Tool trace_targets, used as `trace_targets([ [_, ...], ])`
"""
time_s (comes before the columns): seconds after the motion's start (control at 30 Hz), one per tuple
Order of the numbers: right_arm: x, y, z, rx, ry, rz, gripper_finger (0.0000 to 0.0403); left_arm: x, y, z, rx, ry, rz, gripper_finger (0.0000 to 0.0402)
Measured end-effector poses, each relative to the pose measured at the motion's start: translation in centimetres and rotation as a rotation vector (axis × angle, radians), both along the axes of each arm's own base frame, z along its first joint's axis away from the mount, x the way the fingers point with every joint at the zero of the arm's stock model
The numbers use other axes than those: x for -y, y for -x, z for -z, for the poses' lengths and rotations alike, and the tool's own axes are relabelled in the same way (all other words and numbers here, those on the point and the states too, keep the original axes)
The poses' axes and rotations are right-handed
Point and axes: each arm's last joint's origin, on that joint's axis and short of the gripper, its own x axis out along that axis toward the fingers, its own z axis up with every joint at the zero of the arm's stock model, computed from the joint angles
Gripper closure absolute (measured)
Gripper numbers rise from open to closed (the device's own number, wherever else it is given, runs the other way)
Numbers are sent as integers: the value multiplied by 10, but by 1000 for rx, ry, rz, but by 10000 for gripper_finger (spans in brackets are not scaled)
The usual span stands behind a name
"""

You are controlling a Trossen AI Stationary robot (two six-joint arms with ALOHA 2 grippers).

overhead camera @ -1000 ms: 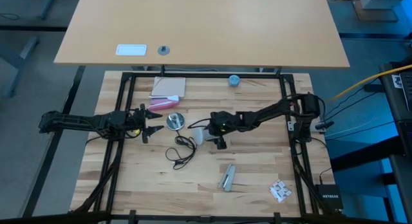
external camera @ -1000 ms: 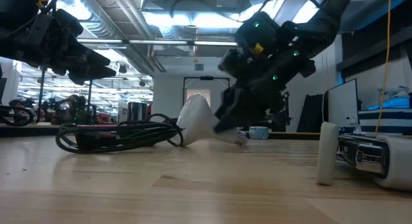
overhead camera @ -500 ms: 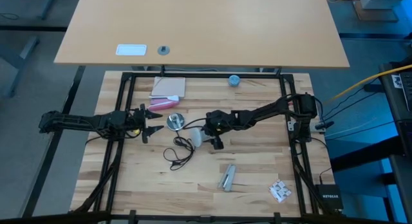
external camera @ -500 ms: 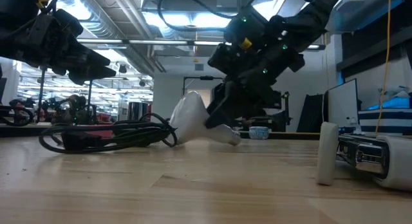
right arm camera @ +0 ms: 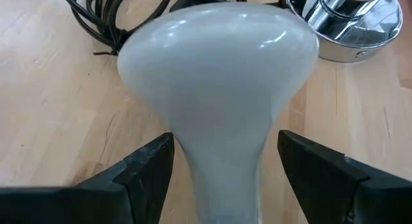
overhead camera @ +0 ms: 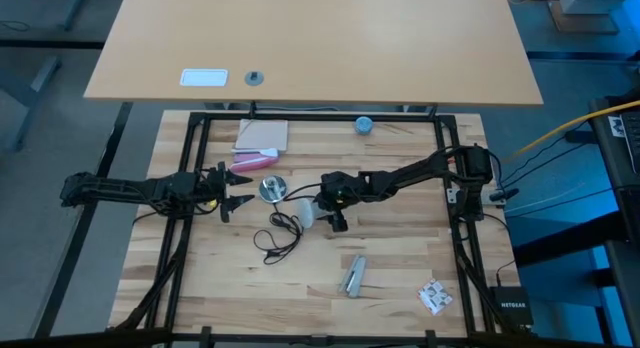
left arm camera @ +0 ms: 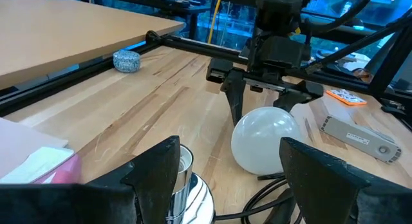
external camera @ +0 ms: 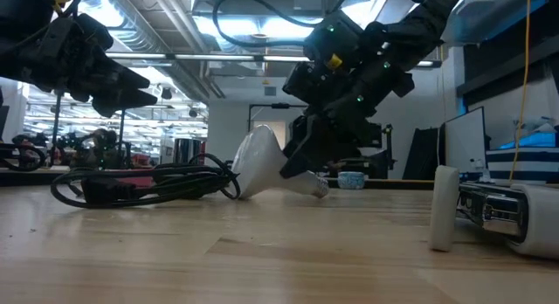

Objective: Screw lightbulb
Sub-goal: Insert the lightbulb into the lamp

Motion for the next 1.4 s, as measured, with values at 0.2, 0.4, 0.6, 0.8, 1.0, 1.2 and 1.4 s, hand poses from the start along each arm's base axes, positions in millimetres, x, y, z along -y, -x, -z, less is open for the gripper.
trace_targets([
  [0.2,0,0,0,-36,-8,-6,123,0,0,0,0,0,-1,144],
  [0.4,0,-9,-17,-116,-1,-6,123,-1,0,0,1,-8,-24,144],
  [0.6,1,-15,-24,-130,3,-20,123,-1,0,0,2,-8,-28,144],
  [0.8,0,-24,-10,-196,-26,-33,123,-1,0,0,1,-11,-28,144],
  [1.0,0,-45,0,-210,-49,-52,123,-1,0,0,-6,-8,-28,144],
  [1.2,0,-56,1,-273,-66,-75,140,-1,-1,2,-19,-9,-28,144],
  [1.4,-1,-57,-1,-252,-79,-119,214,-1,-1,2,-20,-9,-28,144],
])
